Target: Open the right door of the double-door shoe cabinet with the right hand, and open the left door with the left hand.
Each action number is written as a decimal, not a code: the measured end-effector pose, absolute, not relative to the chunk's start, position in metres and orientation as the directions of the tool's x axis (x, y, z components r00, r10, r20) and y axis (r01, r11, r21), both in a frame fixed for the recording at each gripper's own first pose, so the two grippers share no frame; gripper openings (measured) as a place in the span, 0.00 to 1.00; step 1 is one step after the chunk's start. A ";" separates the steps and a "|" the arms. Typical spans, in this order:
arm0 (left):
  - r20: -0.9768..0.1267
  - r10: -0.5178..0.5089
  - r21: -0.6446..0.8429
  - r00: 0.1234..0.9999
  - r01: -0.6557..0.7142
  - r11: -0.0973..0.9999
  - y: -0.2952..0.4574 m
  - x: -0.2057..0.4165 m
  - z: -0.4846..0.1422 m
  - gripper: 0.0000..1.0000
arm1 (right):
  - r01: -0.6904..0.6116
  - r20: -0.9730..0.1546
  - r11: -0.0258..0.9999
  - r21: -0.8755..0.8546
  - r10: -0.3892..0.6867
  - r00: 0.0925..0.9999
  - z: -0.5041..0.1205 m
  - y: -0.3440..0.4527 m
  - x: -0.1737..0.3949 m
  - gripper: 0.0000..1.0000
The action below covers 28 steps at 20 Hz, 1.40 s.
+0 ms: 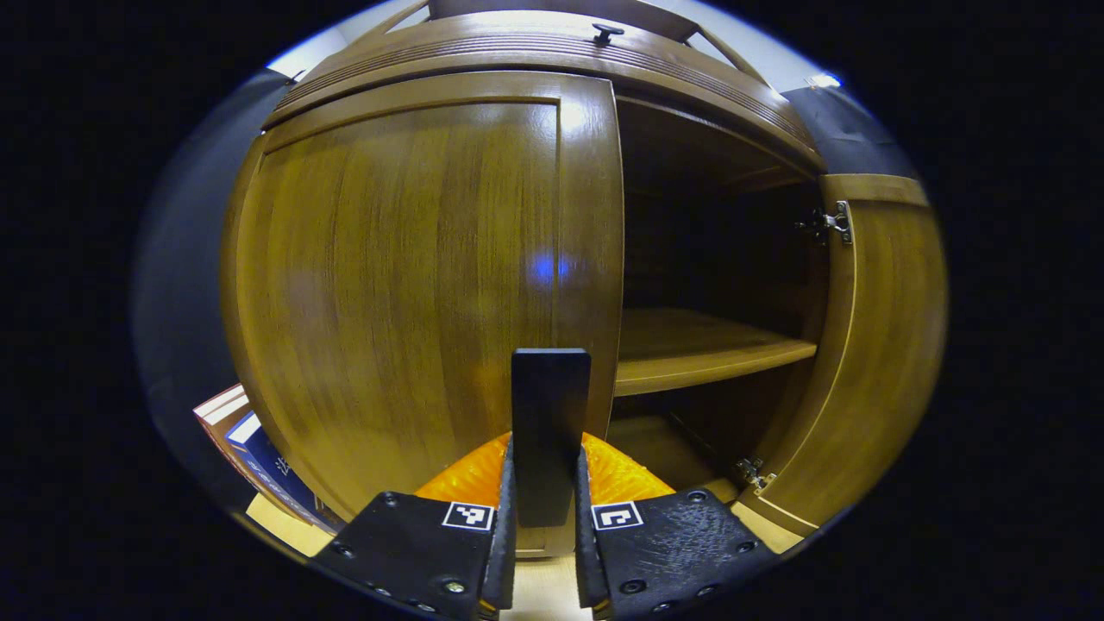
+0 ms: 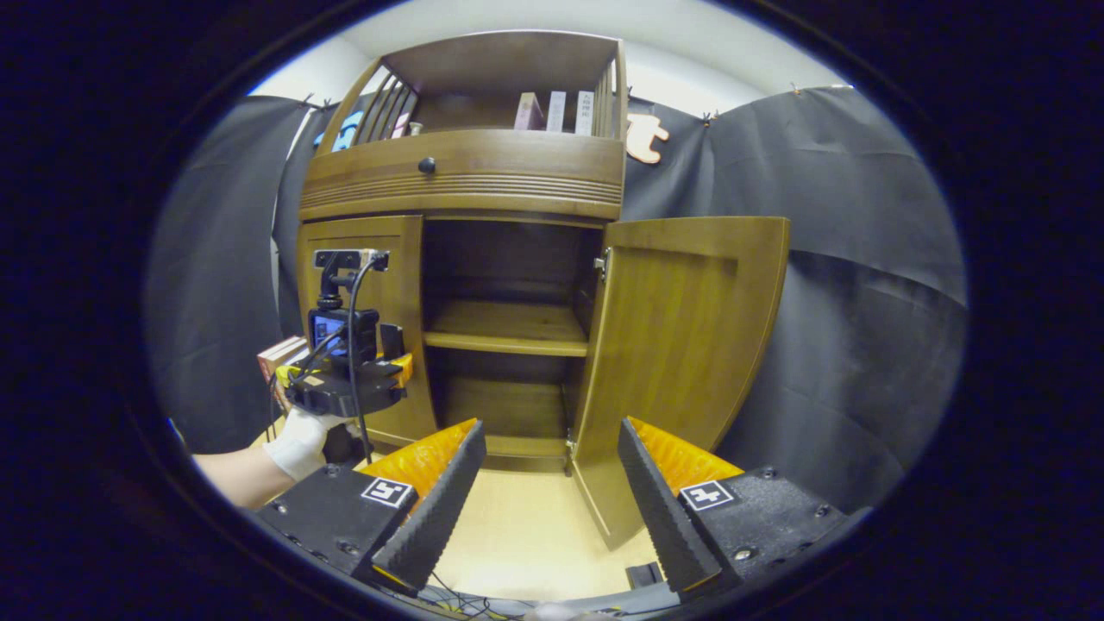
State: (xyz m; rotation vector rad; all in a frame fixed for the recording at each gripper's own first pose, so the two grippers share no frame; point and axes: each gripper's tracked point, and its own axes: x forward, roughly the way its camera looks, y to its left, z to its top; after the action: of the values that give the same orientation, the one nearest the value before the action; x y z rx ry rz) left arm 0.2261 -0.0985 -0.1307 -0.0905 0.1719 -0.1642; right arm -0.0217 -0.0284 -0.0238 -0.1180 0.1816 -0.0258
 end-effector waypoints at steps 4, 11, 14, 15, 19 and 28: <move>-0.144 -0.217 -0.107 0.966 0.203 0.973 -0.095 0.204 -0.130 0.27 | -0.008 -0.191 0.994 -0.111 -0.014 0.982 -0.030 -0.025 -0.026 0.98; -0.130 -0.259 -0.117 0.957 0.245 0.962 -0.076 0.147 -0.131 0.27 | -0.056 -0.211 0.994 -0.093 0.035 0.977 -0.042 -0.013 -0.025 0.98; -0.134 -0.255 -0.140 0.958 0.236 0.962 -0.063 0.125 -0.132 0.27 | -0.084 -0.214 0.992 -0.092 0.063 0.975 -0.043 -0.003 -0.024 0.98; -0.139 -0.248 -0.151 0.959 0.227 0.962 -0.060 0.118 -0.133 0.27 | -0.095 -0.215 0.991 -0.090 0.074 0.974 -0.043 0.001 -0.023 0.98; -0.138 -0.221 -0.152 0.965 0.200 0.968 -0.038 0.093 -0.135 0.27 | -0.145 -0.227 0.986 -0.088 0.122 0.966 -0.051 0.019 -0.021 0.98; -0.155 -0.148 -0.178 0.977 0.120 0.977 0.010 0.049 -0.138 0.27 | -0.260 -0.238 0.962 -0.084 0.234 0.943 -0.061 0.063 -0.019 0.98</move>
State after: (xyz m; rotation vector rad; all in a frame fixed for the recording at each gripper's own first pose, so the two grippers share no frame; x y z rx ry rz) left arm 0.0491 0.0103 -0.1379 -0.1686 0.1688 -0.1360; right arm -0.0188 0.0627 -0.0608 -0.1151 0.2283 0.2528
